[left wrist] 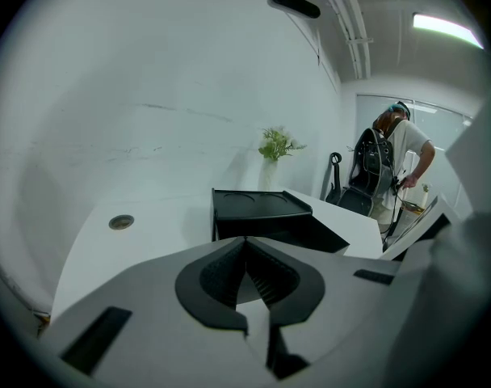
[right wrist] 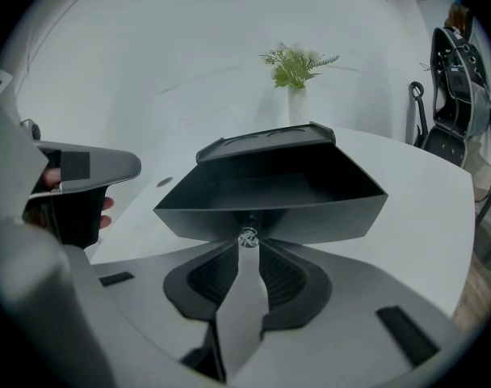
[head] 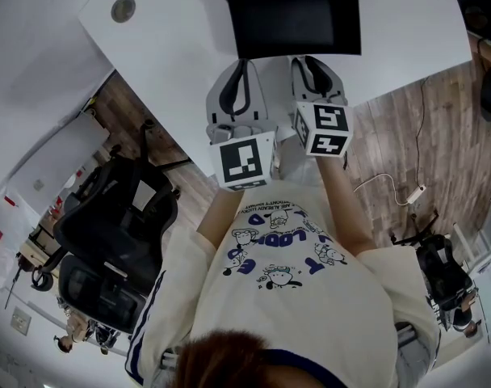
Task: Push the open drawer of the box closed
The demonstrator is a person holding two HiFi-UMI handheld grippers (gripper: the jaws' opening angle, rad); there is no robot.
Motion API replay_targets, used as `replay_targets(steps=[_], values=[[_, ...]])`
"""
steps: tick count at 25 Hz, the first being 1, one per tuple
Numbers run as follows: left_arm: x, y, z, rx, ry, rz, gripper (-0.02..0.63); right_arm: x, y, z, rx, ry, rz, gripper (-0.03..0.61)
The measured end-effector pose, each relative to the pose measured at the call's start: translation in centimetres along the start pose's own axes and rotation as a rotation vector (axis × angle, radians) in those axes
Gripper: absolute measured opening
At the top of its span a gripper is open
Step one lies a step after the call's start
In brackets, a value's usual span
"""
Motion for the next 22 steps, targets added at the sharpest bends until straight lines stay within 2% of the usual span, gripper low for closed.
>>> replay_targets(steps=[12,22], values=[[-0.33,0.18,0.18,0.001,0.013,0.007,0.015,0.09,0.13,-0.03,0.004,0.012,-0.028,0.087],[-0.99,0.88,-0.09,0.017,0.029,0.012,0.015,-0.23,0.91,-0.65,0.008,0.023,-0.011,0.086]])
Point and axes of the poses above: the fingertips, and each gripper's own axes: z backward along the fingers, x to its right, y out of its top, the point moved 6 cm from there along z, backward along the fingers, and after that the axes turned 3 degrees about y, right-handed, at the moved point
